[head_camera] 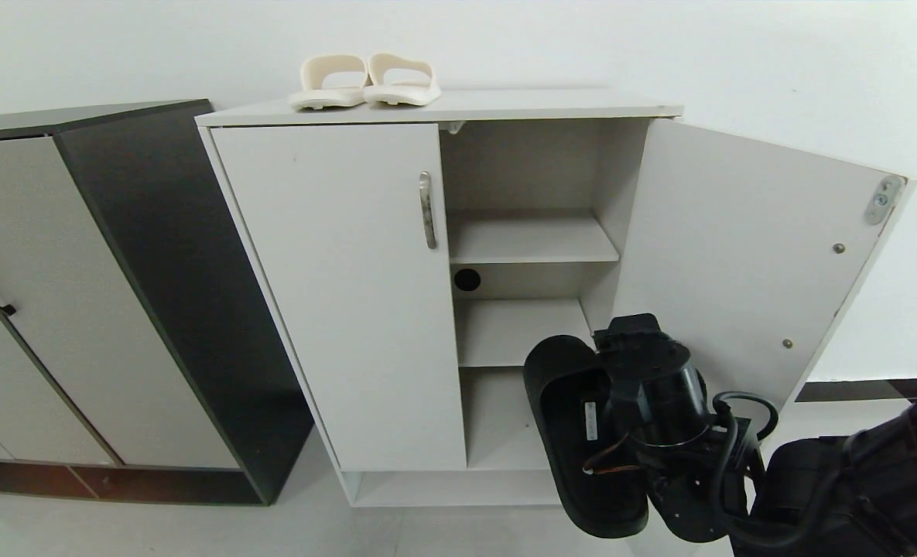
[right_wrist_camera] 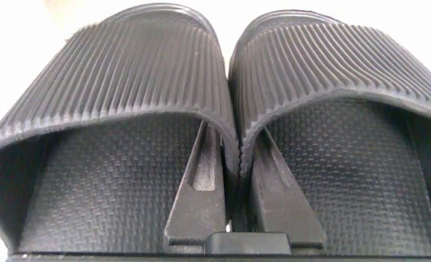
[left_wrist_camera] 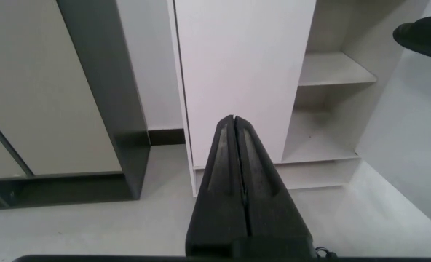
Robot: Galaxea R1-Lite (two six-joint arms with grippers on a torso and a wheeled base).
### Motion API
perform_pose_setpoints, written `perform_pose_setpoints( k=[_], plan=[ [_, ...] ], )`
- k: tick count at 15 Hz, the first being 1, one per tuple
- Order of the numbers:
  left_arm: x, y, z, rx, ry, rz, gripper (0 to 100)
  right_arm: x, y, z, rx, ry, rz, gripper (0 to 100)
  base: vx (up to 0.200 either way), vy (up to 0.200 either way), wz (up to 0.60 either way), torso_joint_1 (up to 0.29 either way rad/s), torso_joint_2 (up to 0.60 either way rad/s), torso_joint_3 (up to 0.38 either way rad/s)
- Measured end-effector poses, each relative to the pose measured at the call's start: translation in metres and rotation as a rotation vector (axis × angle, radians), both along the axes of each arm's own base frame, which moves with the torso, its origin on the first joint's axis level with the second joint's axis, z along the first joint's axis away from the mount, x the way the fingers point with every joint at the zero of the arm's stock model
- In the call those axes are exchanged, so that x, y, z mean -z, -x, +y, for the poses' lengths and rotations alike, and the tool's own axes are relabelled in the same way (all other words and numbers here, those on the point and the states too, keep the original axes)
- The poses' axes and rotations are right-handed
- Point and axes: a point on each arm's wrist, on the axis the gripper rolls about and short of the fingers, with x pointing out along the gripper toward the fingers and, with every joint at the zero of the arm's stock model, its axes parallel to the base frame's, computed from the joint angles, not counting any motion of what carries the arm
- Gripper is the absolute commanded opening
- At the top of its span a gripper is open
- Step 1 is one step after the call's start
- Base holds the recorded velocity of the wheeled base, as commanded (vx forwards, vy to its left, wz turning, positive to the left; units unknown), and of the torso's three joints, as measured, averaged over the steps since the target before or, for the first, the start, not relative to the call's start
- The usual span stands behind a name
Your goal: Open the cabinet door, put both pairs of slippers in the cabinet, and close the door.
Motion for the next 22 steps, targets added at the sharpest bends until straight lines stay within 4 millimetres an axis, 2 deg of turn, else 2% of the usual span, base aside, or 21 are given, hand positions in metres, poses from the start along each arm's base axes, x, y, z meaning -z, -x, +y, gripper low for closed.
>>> perform_pose_setpoints(
  k=[12, 15, 17, 22],
  plan=[
    [0.000, 0.000, 0.000, 0.001, 0.012, 0.001, 0, 0.009, -0.011, -0.007, 0.036, 0.019, 0.019, 0, 0.000, 0.000, 0.00, 0.000, 0.00, 0.000],
    [0.000, 0.000, 0.000, -0.002, 0.013, 0.001, 0, 0.001, -0.005, 0.010, -0.123, -0.081, -0.011, 0, 0.000, 0.000, 0.00, 0.000, 0.00, 0.000],
    [0.000, 0.000, 0.000, -0.003, 0.013, 0.000, 0, 0.003, -0.007, 0.021, -0.169, -0.108, -0.018, 0, 0.000, 0.000, 0.00, 0.000, 0.00, 0.000],
    [0.000, 0.000, 0.000, -0.003, 0.010, 0.000, 0, 0.030, -0.026, 0.038, -0.129, -0.093, -0.017, 0, 0.000, 0.000, 0.00, 0.000, 0.00, -0.023]
  ],
)
